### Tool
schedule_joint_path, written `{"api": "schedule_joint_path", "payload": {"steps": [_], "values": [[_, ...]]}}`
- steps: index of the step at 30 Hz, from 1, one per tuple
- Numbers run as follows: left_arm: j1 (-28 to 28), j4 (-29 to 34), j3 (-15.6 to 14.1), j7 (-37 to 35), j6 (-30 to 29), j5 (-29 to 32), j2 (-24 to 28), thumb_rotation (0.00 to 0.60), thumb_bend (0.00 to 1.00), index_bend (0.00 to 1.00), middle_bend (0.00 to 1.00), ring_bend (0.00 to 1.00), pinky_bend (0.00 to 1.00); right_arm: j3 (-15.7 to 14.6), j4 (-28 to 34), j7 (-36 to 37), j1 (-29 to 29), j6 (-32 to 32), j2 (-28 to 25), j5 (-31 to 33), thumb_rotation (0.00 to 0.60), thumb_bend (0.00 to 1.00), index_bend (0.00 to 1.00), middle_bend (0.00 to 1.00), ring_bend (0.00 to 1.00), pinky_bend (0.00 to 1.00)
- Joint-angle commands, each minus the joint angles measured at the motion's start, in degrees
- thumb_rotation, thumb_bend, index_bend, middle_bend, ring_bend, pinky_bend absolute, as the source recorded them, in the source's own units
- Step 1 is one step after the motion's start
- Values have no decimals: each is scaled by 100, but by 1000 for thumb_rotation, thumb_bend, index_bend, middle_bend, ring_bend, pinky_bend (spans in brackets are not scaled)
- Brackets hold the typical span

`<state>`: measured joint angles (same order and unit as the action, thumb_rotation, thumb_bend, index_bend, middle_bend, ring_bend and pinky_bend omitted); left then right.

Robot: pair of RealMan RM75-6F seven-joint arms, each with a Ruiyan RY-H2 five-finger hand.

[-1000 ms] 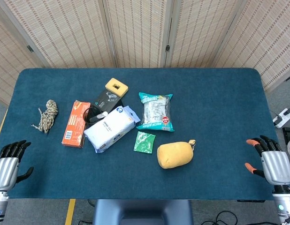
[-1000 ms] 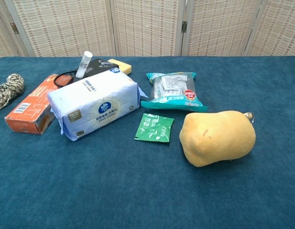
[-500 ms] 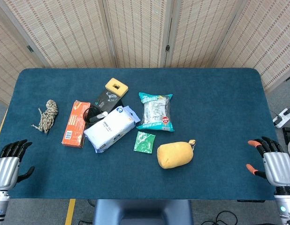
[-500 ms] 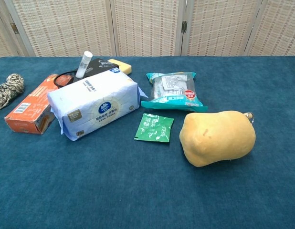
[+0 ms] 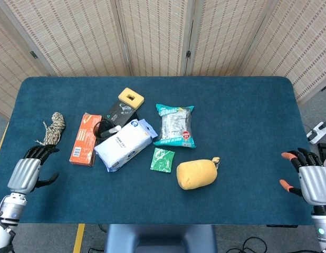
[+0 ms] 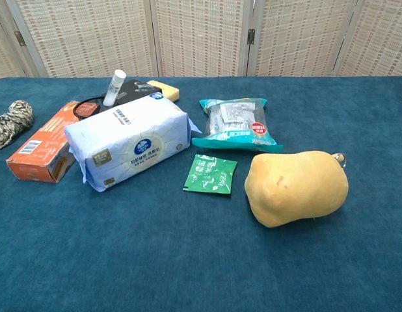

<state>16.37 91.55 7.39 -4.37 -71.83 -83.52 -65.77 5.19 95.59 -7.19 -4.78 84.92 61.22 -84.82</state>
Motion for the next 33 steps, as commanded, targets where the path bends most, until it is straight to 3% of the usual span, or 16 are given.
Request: {"api": "schedule_joint_path", "payload": {"steps": [1,6,18,33], "values": [[544,-44,251,-599,760,260,-9,600,333,297,232,202,165,37,88,-58,-42,-47,-85,33,600,54,277,252,134,186],[1153,-199,552,-1047,1581,704,-208,600,337,325,242,205,167,93,210,-187,-100,-75,-215,55,600,54,277,252,134,186],[2098,-1006,909,-1053,2479,1548,-1146,600,358,375,281,243,174,68,283,-245,-118,-143,-265,132,600,54,277,252,134,186],[2754,-1810,1217,-873,2941,2473,-1791,600,314,406,274,236,174,31,218,-163,-77,-85,-258,129,600,54,277,253,134,186]]}}
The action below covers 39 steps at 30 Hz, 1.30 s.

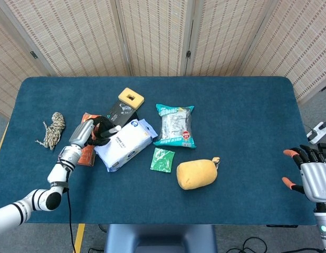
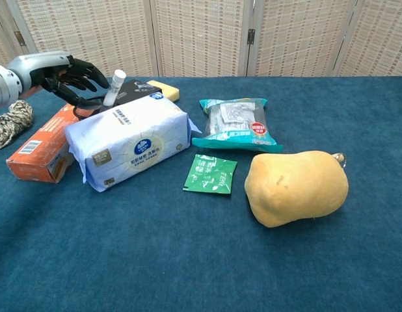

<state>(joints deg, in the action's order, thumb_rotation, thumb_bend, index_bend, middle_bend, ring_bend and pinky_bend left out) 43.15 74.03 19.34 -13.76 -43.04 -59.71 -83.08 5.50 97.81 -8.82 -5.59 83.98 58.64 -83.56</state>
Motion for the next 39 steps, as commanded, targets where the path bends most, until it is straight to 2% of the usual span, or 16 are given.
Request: {"api": "schedule_joint_path", "payload": {"steps": [1,15,26,39], "values": [[99,-81,28,92,70,131,-82,600,315,417,275,236,174,4,-7,-4,6,17,-2,6,600,54,277,253,134,186],[286,-390,185,302,21,735,-388,600,318,504,331,263,180,5,-4,5,5,32,0,10,600,55,277,253,134,186],[353,-512,140,362,40,767,-530,600,321,524,334,263,180,-16,-65,84,63,93,15,23,600,55,277,254,134,186],[396,-597,169,407,50,847,-587,600,386,557,340,263,180,-16,-115,158,97,134,25,24,600,55,277,254,134,186]]}}
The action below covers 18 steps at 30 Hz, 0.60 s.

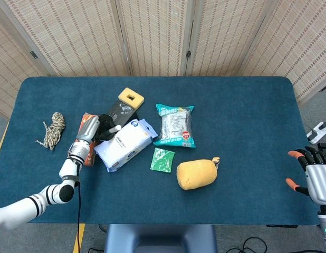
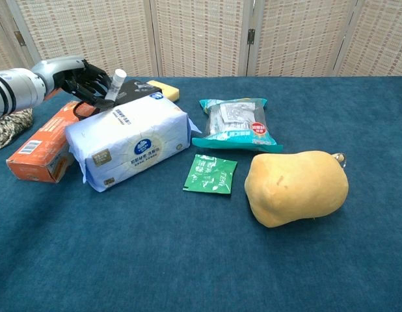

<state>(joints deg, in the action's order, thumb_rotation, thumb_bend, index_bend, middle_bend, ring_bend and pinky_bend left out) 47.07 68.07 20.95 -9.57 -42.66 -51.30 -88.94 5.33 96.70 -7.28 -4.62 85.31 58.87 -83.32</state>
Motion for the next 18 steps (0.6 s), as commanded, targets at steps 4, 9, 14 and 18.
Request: {"api": "schedule_joint_path", "payload": {"steps": [4,9,14,18], "values": [[14,-27,19,-41,36,2,-8,600,445,589,348,265,180,4,-13,12,1,3,5,-2,600,54,277,255,134,186],[-37,20,107,-248,-9,-38,12,600,500,625,378,276,181,2,-34,39,7,13,20,-13,600,55,277,255,134,186],[-193,267,387,-867,-26,-52,164,600,526,638,416,302,184,2,-57,71,5,21,40,-37,600,55,277,257,134,186],[-418,635,672,-1626,64,-206,499,600,527,638,436,308,192,1,-83,101,5,32,62,-58,600,55,277,259,134,186]]}}
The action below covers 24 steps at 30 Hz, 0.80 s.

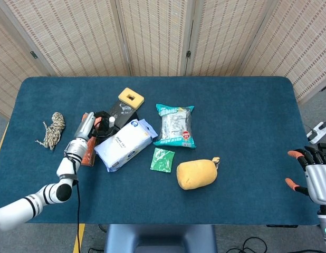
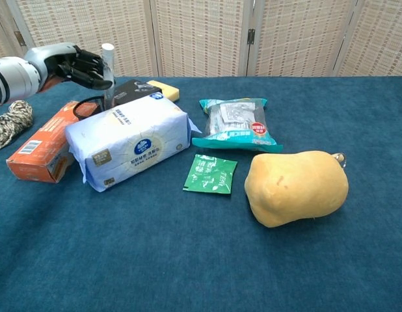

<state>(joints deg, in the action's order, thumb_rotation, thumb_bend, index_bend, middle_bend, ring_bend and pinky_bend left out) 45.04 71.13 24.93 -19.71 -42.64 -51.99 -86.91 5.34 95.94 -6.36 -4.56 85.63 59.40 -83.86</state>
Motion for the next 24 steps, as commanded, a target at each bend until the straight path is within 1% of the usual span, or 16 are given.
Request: {"api": "schedule_joint_path", "payload": {"steps": [1,6,8,9,12,14,16,17,19,21,22,24], "values": [[-270,407,326,-789,69,-219,368,600,527,638,438,309,201,-1,-12,19,-1,-1,14,-6,600,54,277,260,134,186],[-672,903,715,-2244,194,-749,839,600,527,636,439,307,221,-11,-51,68,-3,-10,46,-24,600,55,277,260,134,186],[-773,1019,814,-2685,268,-905,986,600,528,637,438,307,222,-14,-60,83,-3,-7,54,-37,600,55,277,260,134,186],[-844,1097,883,-3023,346,-999,1086,600,528,636,439,308,227,-17,-66,90,-4,-5,60,-47,600,55,277,260,134,186],[-971,1296,1061,-3864,551,-1222,1273,600,527,636,440,317,287,-23,-79,114,-4,0,78,-69,600,54,277,260,134,186],[-1024,1375,1113,-4320,645,-1489,1384,600,527,636,451,349,334,-33,-90,134,-5,-1,91,-90,600,54,277,260,134,186],[-1014,1343,1056,-4490,679,-1778,1465,600,527,636,475,397,375,-41,-92,147,-2,1,92,-103,600,55,277,260,134,186],[-987,1289,1001,-4447,678,-1890,1493,600,528,636,498,432,407,-41,-93,155,3,11,90,-108,600,55,277,260,134,186],[-967,1205,807,-4018,543,-2147,1606,600,530,637,542,488,456,-40,-96,173,21,45,81,-114,600,55,277,260,134,186],[-910,1032,599,-3323,393,-2266,1642,600,530,638,561,508,477,-43,-100,182,36,62,73,-114,600,55,277,260,134,186],[-864,926,503,-2798,237,-2250,1608,600,531,638,566,510,482,-48,-100,184,43,66,68,-115,600,55,277,260,134,186],[-800,877,400,-2019,21,-2059,1541,600,530,638,568,505,485,-54,-99,197,53,74,63,-122,600,55,277,260,134,186]]}}
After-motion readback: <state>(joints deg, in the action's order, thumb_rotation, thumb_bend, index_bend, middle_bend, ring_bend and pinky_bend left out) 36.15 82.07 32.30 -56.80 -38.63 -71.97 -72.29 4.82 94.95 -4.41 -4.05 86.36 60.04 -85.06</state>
